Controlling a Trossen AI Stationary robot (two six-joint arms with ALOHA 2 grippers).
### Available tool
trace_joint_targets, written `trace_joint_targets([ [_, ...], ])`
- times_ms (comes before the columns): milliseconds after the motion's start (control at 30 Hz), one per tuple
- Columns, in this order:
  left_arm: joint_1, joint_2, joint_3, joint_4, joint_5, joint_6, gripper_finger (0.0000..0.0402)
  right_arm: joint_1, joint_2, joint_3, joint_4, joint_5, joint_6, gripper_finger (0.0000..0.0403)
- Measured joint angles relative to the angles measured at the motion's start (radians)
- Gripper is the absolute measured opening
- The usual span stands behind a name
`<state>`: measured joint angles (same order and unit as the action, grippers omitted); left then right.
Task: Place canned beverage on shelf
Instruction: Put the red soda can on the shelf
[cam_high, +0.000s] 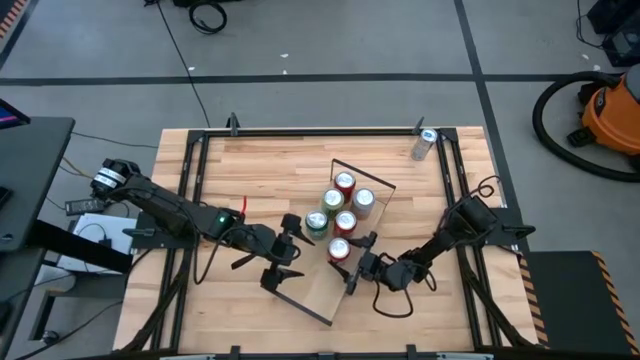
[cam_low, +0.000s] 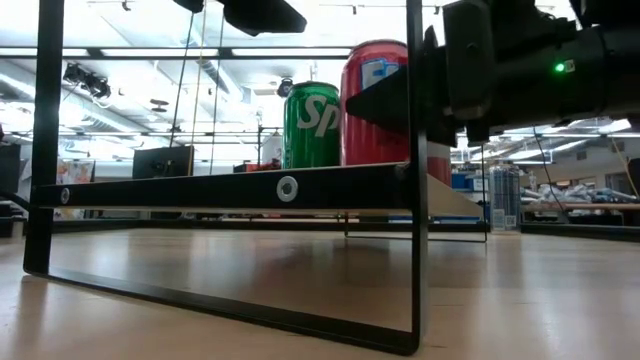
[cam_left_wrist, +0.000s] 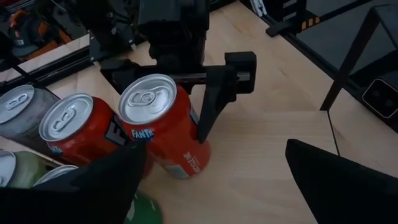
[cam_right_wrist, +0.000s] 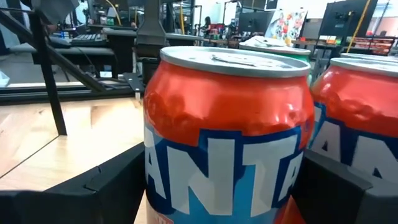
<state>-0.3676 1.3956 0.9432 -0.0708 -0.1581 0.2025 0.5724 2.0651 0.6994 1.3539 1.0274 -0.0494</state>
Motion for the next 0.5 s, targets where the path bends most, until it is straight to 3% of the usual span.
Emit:
trace_joint_targets([
  [500,-0.003,0.000,0.000,-0.009,0.001,-0.005,0.0396,-0.007,-0.036,0.022,0.003,-0.038,-0.101,0.0354],
])
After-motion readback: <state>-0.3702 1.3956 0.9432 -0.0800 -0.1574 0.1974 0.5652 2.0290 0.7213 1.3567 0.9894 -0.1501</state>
